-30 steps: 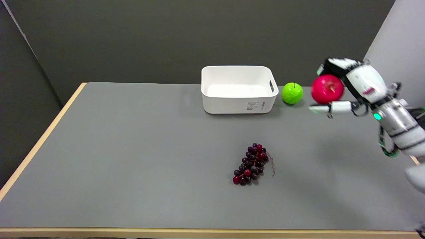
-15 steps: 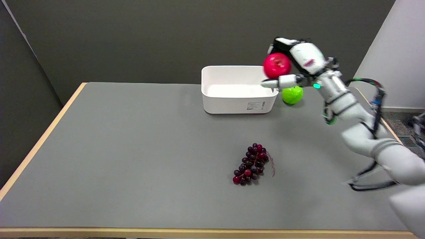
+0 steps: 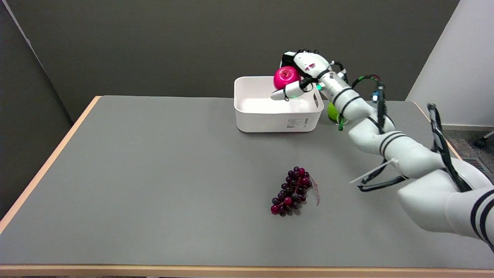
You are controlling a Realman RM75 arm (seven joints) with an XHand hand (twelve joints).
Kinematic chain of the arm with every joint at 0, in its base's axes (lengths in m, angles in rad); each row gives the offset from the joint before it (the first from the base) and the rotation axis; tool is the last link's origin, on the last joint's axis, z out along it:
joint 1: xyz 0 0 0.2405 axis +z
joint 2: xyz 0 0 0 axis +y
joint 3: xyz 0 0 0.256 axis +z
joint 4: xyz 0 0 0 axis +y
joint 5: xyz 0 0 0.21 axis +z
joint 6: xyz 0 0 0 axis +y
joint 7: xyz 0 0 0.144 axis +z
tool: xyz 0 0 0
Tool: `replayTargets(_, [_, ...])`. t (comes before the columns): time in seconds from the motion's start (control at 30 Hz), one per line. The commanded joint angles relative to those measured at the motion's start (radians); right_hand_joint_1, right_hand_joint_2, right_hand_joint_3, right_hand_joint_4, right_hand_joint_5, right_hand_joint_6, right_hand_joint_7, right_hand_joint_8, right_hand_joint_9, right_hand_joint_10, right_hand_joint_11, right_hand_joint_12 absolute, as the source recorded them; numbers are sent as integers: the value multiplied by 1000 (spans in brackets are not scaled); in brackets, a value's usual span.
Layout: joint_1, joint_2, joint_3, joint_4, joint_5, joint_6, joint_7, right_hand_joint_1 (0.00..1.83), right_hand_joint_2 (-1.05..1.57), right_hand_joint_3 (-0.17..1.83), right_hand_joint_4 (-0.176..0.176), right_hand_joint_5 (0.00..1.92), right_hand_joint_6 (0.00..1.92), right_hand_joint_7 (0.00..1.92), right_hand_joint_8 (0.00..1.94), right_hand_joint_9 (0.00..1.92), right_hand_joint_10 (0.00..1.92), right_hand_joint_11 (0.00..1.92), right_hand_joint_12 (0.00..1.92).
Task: Place the red apple into the white box.
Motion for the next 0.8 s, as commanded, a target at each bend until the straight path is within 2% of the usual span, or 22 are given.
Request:
replayTargets(0.03, [125,-99,-80,-88,14,-223,-22,997,1157,479,-113,345,1424,523,1573,626,1834,215,1755])
replayTargets(0.07, [110,-89,-80,-66,62,-224,-2,908,979,794,-48,231,1099,536,1344,552,1745,116,1703])
replayTargets(0.13, [88,-74,-78,-36,112,-227,16,759,808,896,3,190,486,474,784,492,1252,167,1518])
replayTargets(0.23, [57,-53,-80,5,161,-230,17,458,689,891,60,81,291,167,255,159,715,131,1263])
replayTargets(0.3, [39,-42,-84,34,180,-230,19,301,606,939,73,52,210,64,134,30,603,76,1189])
replayTargets(0.37, [19,-29,-81,67,193,-230,19,185,591,893,79,1,210,-1,67,-1,541,45,1242])
replayTargets(0.67, [-153,61,-9,310,260,-184,12,124,553,890,89,14,158,-1,-1,-1,515,66,1235])
replayTargets(0.8, [-305,105,100,472,416,2,19,131,555,902,86,11,172,-1,-1,-1,419,2,1110])
